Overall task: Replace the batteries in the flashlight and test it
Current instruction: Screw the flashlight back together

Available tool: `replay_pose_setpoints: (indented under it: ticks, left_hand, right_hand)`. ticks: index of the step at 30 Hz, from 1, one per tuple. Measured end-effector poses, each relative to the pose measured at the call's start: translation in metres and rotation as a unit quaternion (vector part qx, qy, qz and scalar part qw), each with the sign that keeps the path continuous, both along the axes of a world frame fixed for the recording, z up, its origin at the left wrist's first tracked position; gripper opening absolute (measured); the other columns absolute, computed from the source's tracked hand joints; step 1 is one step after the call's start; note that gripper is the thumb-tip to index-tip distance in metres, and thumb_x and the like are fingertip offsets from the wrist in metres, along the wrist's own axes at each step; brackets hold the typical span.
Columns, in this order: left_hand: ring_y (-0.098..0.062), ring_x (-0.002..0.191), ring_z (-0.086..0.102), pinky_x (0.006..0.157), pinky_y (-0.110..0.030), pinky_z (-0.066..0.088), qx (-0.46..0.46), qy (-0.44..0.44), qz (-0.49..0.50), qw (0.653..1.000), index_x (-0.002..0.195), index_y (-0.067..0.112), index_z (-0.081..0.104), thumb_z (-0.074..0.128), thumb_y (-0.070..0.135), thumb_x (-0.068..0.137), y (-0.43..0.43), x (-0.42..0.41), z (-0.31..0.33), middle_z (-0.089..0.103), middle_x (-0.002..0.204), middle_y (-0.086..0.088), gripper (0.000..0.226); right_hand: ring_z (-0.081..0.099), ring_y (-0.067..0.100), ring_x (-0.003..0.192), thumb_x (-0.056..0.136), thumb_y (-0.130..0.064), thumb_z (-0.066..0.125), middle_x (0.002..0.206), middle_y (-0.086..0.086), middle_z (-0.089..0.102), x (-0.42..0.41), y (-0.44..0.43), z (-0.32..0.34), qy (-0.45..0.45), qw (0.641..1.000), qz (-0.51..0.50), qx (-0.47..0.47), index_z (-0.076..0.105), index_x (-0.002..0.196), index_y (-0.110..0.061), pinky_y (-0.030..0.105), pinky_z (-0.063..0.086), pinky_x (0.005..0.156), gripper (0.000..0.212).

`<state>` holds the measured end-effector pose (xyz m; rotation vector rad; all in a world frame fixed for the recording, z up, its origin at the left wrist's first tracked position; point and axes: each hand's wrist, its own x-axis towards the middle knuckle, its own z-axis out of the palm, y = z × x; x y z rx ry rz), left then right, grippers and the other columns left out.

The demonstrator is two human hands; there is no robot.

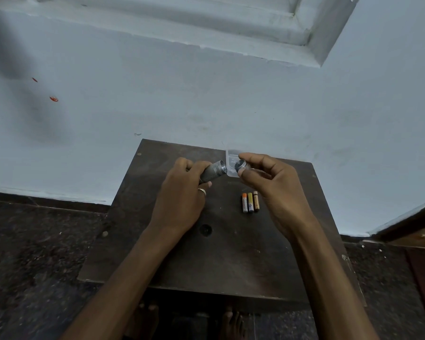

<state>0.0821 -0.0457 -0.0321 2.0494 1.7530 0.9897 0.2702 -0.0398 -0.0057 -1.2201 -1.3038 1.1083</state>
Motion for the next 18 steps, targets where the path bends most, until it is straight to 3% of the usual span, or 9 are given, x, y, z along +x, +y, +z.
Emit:
replay_pose_setpoints:
  ticks: [4, 8, 13, 18]
  left_hand:
    - [-0.018, 0.091, 0.053, 0.073, -0.036, 0.051, 0.008, 0.019, -0.006, 1.0, 0.122, 0.025, 0.061, 0.064, 0.017, 0.091, -0.0005, -0.0002, 0.0003, 0.049, 0.104, -0.001, 0.032]
    - [-0.017, 0.091, 0.049, 0.071, -0.042, 0.054, 0.013, 0.039, -0.013, 0.999, 0.122, 0.026, 0.06, 0.064, 0.017, 0.091, -0.0013, -0.0004, 0.0005, 0.047, 0.104, 0.0, 0.033]
    - [-0.017, 0.092, 0.046, 0.068, -0.043, 0.054, 0.018, 0.065, -0.019, 0.998, 0.123, 0.027, 0.06, 0.065, 0.014, 0.09, -0.002, -0.0012, 0.0001, 0.046, 0.103, -0.001, 0.036]
    - [-0.018, 0.093, 0.047, 0.068, -0.043, 0.054, 0.019, 0.067, -0.025, 0.997, 0.123, 0.026, 0.06, 0.065, 0.013, 0.09, -0.0018, -0.002, 0.0, 0.046, 0.103, -0.002, 0.036]
  right_hand:
    - [0.073, 0.008, 0.085, 0.084, -0.001, 0.078, 0.101, 0.0, 0.077, -0.0028, -0.0005, 0.0005, -0.061, 0.998, -0.011, -0.01, 0.072, 0.113, -0.015, 0.026, 0.06, 0.083, 0.033]
    - [0.075, 0.003, 0.084, 0.082, -0.005, 0.081, 0.09, -0.006, 0.078, -0.0042, -0.0002, -0.0003, -0.135, 0.991, -0.008, 0.004, 0.073, 0.106, -0.019, 0.023, 0.059, 0.081, 0.029]
    - [0.071, -0.002, 0.088, 0.084, -0.005, 0.08, 0.091, -0.013, 0.075, -0.0056, -0.0007, -0.0007, -0.203, 0.979, 0.006, 0.023, 0.075, 0.111, -0.023, 0.018, 0.057, 0.085, 0.033]
    - [0.073, 0.001, 0.089, 0.084, -0.006, 0.08, 0.096, -0.006, 0.077, -0.0052, -0.0013, 0.0, -0.228, 0.973, 0.009, 0.038, 0.076, 0.114, -0.021, 0.015, 0.056, 0.085, 0.034]
